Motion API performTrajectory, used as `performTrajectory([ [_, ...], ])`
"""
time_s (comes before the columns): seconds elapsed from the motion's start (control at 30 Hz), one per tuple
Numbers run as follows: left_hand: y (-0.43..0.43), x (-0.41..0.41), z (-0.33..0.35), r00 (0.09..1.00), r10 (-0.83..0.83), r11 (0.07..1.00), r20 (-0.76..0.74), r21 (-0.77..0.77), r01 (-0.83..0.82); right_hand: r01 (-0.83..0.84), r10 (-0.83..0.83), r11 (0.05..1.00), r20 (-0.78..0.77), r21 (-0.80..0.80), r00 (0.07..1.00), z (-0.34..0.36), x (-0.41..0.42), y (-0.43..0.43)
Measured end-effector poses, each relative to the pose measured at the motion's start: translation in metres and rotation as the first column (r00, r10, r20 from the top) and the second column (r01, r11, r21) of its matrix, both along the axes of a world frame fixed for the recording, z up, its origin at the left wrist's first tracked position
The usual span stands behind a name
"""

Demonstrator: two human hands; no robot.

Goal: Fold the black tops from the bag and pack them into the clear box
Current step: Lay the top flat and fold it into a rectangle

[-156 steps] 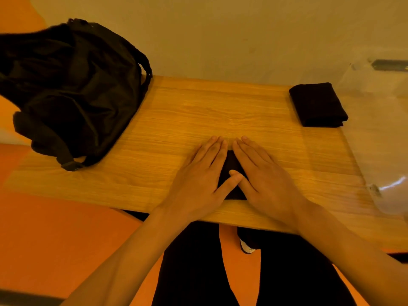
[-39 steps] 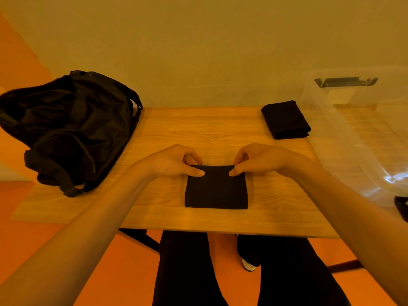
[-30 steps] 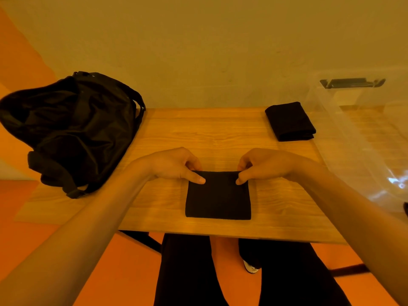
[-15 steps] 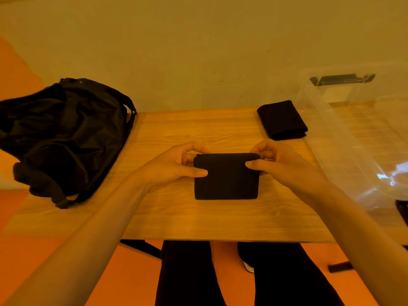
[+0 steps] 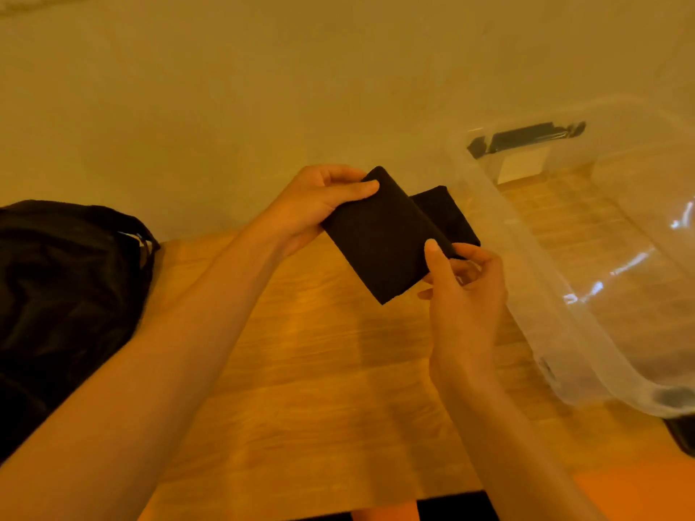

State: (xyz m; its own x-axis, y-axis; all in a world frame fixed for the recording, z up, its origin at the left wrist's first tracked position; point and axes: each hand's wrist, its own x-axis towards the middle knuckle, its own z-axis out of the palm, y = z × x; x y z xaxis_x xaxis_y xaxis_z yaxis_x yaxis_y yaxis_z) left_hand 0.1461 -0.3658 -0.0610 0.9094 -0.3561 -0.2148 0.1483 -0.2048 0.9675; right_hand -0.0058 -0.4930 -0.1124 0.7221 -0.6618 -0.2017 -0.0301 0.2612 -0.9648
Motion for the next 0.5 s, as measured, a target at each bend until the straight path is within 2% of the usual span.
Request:
performTrajectory([
  [0.23,-0.061,0.065,-0.016,0.994,-0.090,0.991,-0.054,0.095,0.095,0.130,-0.138,0.950,0.008,0.285,0.990,0.000,0.031,-0.002],
  [0.5,-0.093,0.086,-0.047,0.991,-0.097,0.991,-0.093,0.085,0.105,0.213,-0.237,0.912,0.027,0.350,0.971,-0.007,0.041,-0.004],
])
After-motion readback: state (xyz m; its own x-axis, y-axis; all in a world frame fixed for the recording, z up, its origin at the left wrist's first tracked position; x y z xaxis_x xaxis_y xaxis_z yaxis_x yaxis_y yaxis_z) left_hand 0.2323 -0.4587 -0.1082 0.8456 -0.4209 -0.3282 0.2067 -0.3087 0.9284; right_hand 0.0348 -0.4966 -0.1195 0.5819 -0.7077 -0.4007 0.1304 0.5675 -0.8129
